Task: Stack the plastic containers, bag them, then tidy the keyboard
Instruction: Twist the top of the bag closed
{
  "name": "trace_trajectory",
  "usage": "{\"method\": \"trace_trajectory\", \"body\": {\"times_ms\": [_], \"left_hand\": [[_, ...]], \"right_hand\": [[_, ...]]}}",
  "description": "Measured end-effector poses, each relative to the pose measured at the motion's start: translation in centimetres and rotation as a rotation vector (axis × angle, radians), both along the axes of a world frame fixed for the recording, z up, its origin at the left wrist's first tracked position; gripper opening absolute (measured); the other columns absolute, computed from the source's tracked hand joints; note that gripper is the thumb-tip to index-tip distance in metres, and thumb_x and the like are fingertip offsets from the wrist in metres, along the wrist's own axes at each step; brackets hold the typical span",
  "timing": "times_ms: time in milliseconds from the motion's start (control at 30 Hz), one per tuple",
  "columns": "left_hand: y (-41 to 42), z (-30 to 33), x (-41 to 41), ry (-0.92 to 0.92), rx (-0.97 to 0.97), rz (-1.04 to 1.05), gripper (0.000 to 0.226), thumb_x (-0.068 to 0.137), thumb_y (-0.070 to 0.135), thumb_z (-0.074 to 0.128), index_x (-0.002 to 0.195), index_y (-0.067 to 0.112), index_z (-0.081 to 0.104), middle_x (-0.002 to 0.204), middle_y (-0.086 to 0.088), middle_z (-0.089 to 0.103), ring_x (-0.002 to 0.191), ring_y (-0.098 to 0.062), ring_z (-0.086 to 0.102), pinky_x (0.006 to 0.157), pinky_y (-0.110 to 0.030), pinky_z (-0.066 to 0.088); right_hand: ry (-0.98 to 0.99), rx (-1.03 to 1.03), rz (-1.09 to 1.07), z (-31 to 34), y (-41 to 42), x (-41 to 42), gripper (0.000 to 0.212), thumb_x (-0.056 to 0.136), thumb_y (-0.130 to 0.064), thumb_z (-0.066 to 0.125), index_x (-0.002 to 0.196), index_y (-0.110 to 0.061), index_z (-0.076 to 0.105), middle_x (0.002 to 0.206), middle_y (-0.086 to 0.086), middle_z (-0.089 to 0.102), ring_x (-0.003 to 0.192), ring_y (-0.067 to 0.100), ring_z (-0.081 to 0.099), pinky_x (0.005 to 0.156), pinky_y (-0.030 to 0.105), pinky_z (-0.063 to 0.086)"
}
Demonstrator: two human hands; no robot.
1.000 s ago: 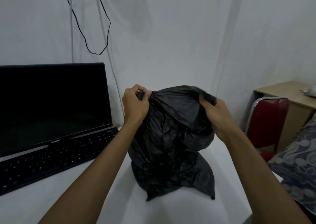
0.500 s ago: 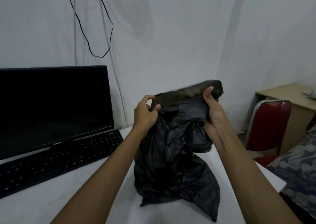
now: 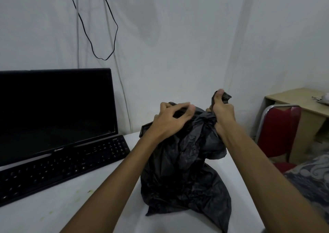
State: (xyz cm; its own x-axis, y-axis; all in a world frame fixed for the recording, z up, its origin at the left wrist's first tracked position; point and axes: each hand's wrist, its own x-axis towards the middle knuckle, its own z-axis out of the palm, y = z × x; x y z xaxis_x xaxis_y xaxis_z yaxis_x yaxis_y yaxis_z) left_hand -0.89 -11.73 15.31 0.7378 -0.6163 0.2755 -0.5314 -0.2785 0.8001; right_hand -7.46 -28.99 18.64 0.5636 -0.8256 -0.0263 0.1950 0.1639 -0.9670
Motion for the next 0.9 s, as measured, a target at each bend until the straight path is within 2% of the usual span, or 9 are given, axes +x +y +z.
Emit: {"method": "trace_trajectory", "body": {"times_ms": [133, 233, 333, 400, 433, 500, 567, 700, 900], "left_hand": [[-1.2, -0.4, -1.4, -0.212, 0.227, 0.018, 0.074, 0.079, 0.096, 0.047, 0.138, 0.054, 0.060, 0.133, 0.002, 0.041, 0.131, -0.019, 0.042, 0.122, -0.048, 0.028], [-2.1, -1.8, -1.0, -0.334, 0.248, 0.109, 0.061, 0.082, 0.088, 0.055, 0.121, 0.045, 0.073, 0.125, 0.002, 0.051, 0.128, -0.020, 0.050, 0.107, -0.044, 0.034], [-2.4, -2.6, 0.0, -0.277, 0.176, 0.140, 0.035, 0.094, 0.068, 0.063, 0.097, 0.038, 0.080, 0.123, 0.004, 0.060, 0.130, -0.021, 0.052, 0.102, -0.046, 0.034], [-2.2, -2.6, 0.6, -0.182, 0.115, 0.151, 0.040, 0.097, 0.060, 0.064, 0.069, 0.032, 0.068, 0.110, 0.006, 0.061, 0.127, -0.023, 0.054, 0.107, -0.050, 0.037], [-2.0, -2.5, 0.8, -0.146, 0.087, 0.163, 0.049, 0.099, 0.059, 0.063, 0.061, 0.029, 0.059, 0.101, 0.009, 0.058, 0.120, -0.025, 0.056, 0.108, -0.052, 0.039], [-2.0, -2.4, 1.0, -0.097, 0.045, 0.184, 0.059, 0.100, 0.060, 0.062, 0.054, 0.025, 0.049, 0.087, 0.013, 0.052, 0.100, -0.025, 0.056, 0.108, -0.055, 0.041], [-2.3, -2.5, 1.0, -0.075, 0.035, 0.184, 0.063, 0.099, 0.062, 0.062, 0.050, 0.025, 0.046, 0.080, 0.013, 0.051, 0.093, -0.028, 0.057, 0.108, -0.057, 0.041], [-3.0, -3.0, 1.3, -0.103, 0.074, 0.167, 0.064, 0.096, 0.072, 0.057, 0.051, 0.027, 0.051, 0.081, 0.010, 0.060, 0.105, -0.029, 0.063, 0.110, -0.059, 0.037], [-3.0, -3.0, 0.4, -0.226, 0.176, 0.146, 0.045, 0.098, 0.071, 0.051, 0.091, 0.033, 0.074, 0.120, 0.004, 0.071, 0.132, -0.024, 0.054, 0.110, -0.056, 0.033]], "right_hand": [[-0.039, 0.089, 0.210, 0.5, 0.6, -0.1, 0.068, 0.101, -0.073, 0.049, 0.096, -0.005, 0.056, 0.064, 0.011, 0.070, 0.060, 0.028, 0.072, 0.075, 0.047, 0.065], [-0.025, 0.045, 0.347, 1.2, 1.4, -0.8, 0.070, 0.097, -0.079, 0.046, 0.115, -0.012, 0.058, 0.099, 0.017, 0.083, 0.084, 0.030, 0.080, 0.076, 0.044, 0.066], [0.040, -0.191, 0.317, 1.2, 1.6, -2.3, 0.062, 0.094, -0.075, 0.056, 0.114, -0.016, 0.063, 0.118, 0.007, 0.076, 0.101, 0.017, 0.075, 0.083, 0.035, 0.065], [0.117, -0.360, 0.276, 0.1, 1.1, -4.0, 0.068, 0.094, -0.071, 0.059, 0.139, -0.020, 0.055, 0.137, -0.002, 0.066, 0.113, 0.009, 0.067, 0.080, 0.023, 0.056], [0.150, -0.406, 0.242, -1.0, 0.5, -4.7, 0.083, 0.092, -0.072, 0.061, 0.156, -0.022, 0.043, 0.149, -0.002, 0.058, 0.126, 0.012, 0.062, 0.087, 0.025, 0.053], [0.191, -0.413, 0.208, -3.8, -0.9, -5.7, 0.107, 0.084, -0.078, 0.063, 0.169, -0.024, 0.026, 0.165, 0.003, 0.045, 0.145, 0.022, 0.052, 0.107, 0.038, 0.050], [0.222, -0.390, 0.301, -6.3, -1.1, -6.2, 0.125, 0.070, -0.089, 0.067, 0.168, -0.020, 0.032, 0.165, 0.002, 0.047, 0.146, 0.024, 0.053, 0.119, 0.048, 0.047], [0.166, -0.409, 0.329, -8.2, -0.7, -5.4, 0.129, 0.055, -0.099, 0.072, 0.158, -0.025, 0.051, 0.149, -0.002, 0.064, 0.133, 0.018, 0.065, 0.114, 0.047, 0.054], [0.138, -0.482, 0.357, -5.0, 1.5, -3.6, 0.063, 0.075, -0.079, 0.071, 0.111, -0.027, 0.072, 0.113, -0.001, 0.080, 0.107, 0.017, 0.077, 0.100, 0.046, 0.062]]}}
